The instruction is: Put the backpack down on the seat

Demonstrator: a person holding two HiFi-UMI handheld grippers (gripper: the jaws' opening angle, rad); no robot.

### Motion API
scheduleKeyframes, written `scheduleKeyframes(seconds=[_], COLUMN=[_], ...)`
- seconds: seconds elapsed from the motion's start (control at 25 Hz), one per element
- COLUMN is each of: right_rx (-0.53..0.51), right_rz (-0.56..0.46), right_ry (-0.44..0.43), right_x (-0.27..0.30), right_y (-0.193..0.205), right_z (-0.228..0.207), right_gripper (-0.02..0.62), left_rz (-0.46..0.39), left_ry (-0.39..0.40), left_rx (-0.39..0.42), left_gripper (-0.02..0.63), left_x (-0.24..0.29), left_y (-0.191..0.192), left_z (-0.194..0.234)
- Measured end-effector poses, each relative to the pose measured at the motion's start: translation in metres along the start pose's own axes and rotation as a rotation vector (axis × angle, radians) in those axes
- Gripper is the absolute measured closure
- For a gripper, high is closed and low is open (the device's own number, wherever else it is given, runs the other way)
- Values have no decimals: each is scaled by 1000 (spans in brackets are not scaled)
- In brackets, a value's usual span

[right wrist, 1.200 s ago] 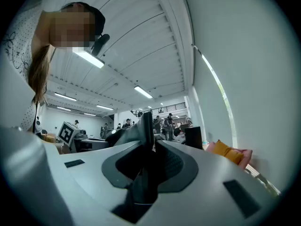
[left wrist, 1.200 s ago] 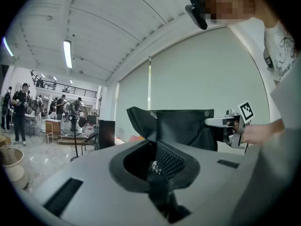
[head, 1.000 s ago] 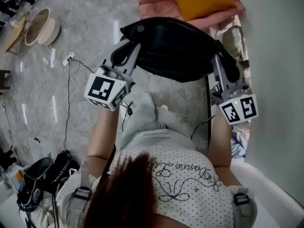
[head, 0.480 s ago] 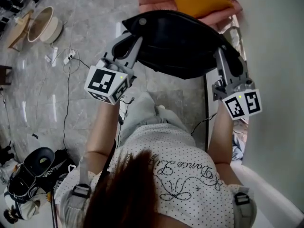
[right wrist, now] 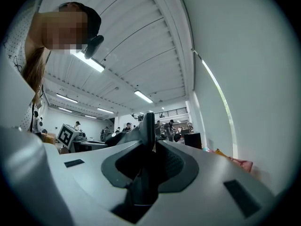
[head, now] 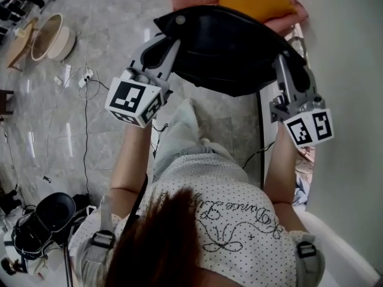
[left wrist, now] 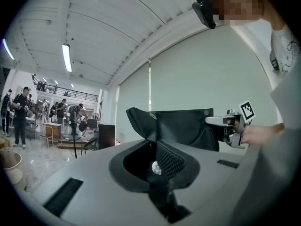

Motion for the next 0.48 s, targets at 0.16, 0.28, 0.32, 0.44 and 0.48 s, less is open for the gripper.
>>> scheduleKeyframes(seconds=[0.16,0.28,0.32,0.44,0.48], right_rx=[1,-4,-6,-17,-22], right_rz=[-2,-11,-14,-25,-30], right_ry=[26,46,51,67,75], right_x=[36,70,82,113,121], right_y=[8,9,9,6,4], right_z=[-23,-40,-44,-54,-58], right_gripper=[506,505,506,506,506], left_rz=[2,-4,-9,-27,-30], left_ry=[26,47,54,78,86], left_rx=[-1,1,1,7,11], left_gripper=[568,568,568,568,568], left_x=[37,66,75,99,107], left_y=[4,3,1,-4,-6], left_z=[31,60,71,98,106])
Point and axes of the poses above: the fingertips, and each gripper's own axes: x forward along the fingers, z to its left, y out of its underside, the point moved 2 cm from there along -x, backward along the fingers, and after that the axes turned 2 degrees about -z, right-handed, at the moved point
